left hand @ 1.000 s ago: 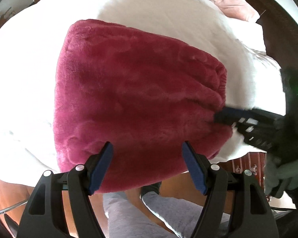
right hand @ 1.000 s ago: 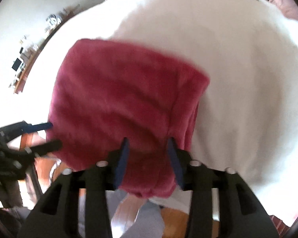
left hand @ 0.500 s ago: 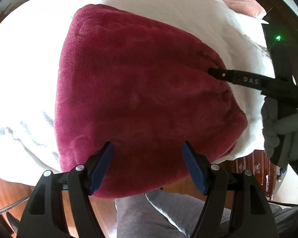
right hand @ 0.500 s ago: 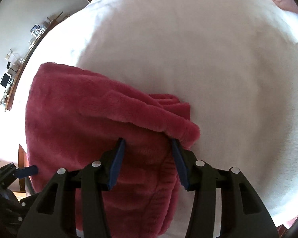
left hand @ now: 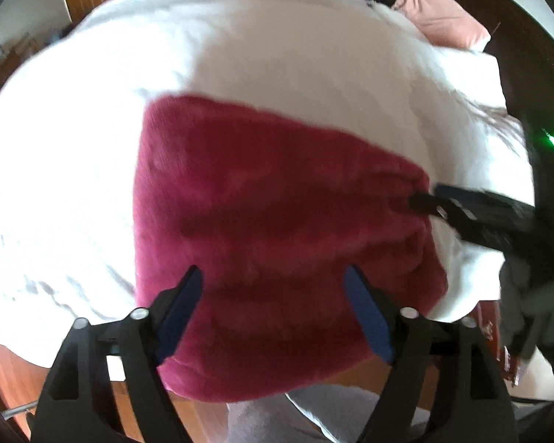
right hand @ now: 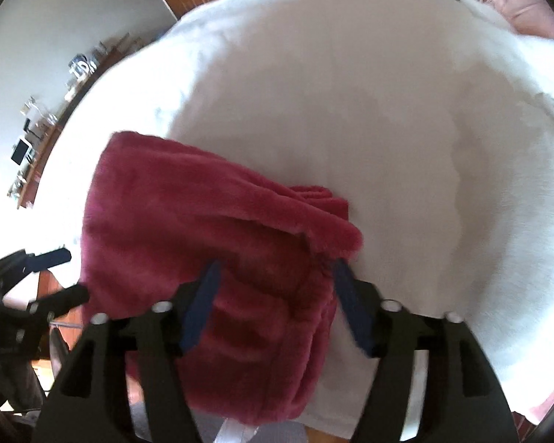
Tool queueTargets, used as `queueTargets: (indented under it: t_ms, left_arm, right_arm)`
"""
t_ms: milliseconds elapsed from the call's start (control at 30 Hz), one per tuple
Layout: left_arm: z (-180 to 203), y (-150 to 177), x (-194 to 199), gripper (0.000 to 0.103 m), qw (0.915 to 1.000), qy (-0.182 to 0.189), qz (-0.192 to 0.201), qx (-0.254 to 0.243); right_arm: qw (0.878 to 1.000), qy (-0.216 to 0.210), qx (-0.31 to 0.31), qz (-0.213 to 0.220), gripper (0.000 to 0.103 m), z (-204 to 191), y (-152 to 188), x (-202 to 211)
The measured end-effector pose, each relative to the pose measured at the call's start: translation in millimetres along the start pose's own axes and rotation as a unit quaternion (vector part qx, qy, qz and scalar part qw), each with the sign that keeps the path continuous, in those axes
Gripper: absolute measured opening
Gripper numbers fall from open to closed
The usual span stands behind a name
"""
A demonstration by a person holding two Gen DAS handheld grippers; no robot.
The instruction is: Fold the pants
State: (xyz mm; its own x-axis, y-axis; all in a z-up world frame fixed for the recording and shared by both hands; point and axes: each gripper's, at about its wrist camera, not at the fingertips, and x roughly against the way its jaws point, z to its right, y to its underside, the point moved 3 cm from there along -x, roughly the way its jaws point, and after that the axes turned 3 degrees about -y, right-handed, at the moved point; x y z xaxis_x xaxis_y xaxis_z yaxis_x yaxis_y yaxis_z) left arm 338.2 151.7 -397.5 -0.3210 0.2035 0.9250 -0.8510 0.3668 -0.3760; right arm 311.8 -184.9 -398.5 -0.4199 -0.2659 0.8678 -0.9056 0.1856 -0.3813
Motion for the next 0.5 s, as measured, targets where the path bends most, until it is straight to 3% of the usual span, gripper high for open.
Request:
queueTargets:
  t_ms: [300,500]
  left_arm:
    - [34.1,-18.4,39.7,0.093,0.9980,-0.020,0.056,-0.022]
    - [62.8,-22.5,66.4,0.098,0.9950,-0.037,0.081,-0.045]
  right_arm:
    - [0.999,-0.017,0.001,0.052,0.078,-11.9,32.6,75.1]
    - [0.995,-0.022,0.021,0.093,0.089,-28.5,42.4,116.2]
